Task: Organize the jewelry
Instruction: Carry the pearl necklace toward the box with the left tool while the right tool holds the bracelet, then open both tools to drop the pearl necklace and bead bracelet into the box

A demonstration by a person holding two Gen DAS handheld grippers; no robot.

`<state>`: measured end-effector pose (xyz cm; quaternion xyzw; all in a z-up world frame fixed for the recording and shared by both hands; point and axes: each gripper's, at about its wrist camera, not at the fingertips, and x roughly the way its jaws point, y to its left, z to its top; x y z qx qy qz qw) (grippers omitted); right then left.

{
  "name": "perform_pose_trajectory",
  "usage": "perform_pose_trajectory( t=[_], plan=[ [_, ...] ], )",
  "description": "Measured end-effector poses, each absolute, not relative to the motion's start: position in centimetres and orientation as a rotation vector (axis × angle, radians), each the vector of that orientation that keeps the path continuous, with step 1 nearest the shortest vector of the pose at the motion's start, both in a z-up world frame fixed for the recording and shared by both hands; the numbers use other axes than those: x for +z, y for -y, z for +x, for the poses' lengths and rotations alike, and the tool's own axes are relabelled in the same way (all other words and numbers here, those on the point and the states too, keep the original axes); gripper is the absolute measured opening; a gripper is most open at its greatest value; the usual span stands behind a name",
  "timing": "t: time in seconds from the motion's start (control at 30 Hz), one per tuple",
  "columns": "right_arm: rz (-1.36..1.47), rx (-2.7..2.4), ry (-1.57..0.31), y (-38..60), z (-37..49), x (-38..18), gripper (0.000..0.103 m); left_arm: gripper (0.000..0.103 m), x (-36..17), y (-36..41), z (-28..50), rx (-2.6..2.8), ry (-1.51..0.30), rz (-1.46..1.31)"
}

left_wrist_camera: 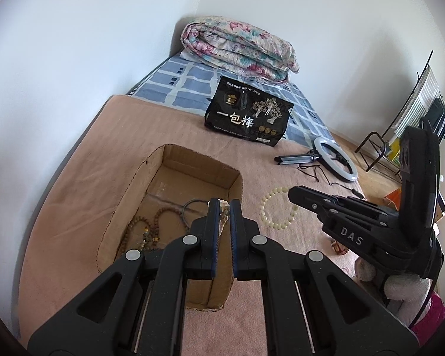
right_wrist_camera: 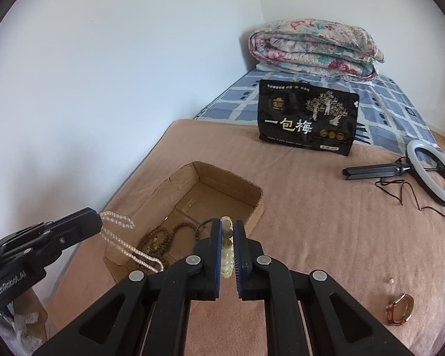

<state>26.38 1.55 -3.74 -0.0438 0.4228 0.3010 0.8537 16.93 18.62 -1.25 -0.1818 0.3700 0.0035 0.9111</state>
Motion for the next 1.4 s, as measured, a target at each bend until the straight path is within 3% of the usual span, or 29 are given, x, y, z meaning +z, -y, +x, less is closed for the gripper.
perform_pose_trajectory(
  t=[1.33, 1.37, 1.4],
  plan=[
    [-0.123, 0.639, -1.0, -6.2, 29.7, -9.5, 0.006, 0.004, -7.2, -18.7, 18.8, 0.072, -0.9, -0.284],
    [-0.126, 0.639, -0.998, -6.2, 29.6, -9.5, 0.012, 0.004, -7.2, -18.7, 18.8, 0.073, -0.9, -0.282],
    [-0.127, 0.637, -0.99, -6.2, 29.5, -9.4, 0.026, 0.004, -7.2, -18.7, 18.9, 0.076, -0.899, -0.279]
  ],
)
